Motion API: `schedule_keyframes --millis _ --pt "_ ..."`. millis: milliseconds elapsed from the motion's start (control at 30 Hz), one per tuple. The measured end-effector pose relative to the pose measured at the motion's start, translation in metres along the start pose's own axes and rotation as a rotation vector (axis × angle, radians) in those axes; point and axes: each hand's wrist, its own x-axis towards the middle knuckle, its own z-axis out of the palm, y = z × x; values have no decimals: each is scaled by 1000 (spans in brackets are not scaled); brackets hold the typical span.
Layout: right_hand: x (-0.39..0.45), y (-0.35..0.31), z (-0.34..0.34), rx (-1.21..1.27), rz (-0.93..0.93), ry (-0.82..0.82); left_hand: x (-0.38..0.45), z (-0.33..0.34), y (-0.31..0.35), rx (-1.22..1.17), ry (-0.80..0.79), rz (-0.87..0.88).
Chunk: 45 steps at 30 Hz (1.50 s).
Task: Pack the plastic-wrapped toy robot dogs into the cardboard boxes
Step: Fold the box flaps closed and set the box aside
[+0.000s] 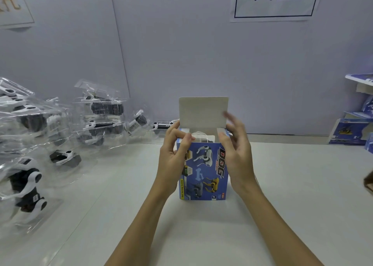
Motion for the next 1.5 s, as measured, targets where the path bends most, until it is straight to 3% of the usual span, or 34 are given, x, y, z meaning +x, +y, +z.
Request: schedule_keyframes --millis 100,200,367,433,700,800,867,933,1000,1167,1500 --pt "3 -2 -1 200 142 -12 2 -3 -2 -59 -14 -32" --pt "3 -1 -3 133 63 -59 5 -5 1 -161 -49 -5" --pt "-5 4 -9 258 158 -218 8 -23 -3 44 -241 35" --pt "-2 2 -14 305 208 -224 7 -22 -6 80 -233 51" --pt "-1 -2 -8 -83 45 -105 1 -6 -15 70 -46 89" --pt "-8 0 4 -106 -26 131 -7 -1 -21 327 128 181" --pt "-12 3 11 -17 20 194 -10 1 -23 624 56 294" --pt "-12 4 12 46 111 112 -12 3 -21 792 17 344" --pt "-6 1 6 22 154 -30 -9 2 -16 805 26 376" --pt "6 -10 -17 -94 132 -293 -2 -14 -13 896 -158 537" --pt "1 -4 -14 -122 87 -300 -5 -10 -17 962 -171 556"
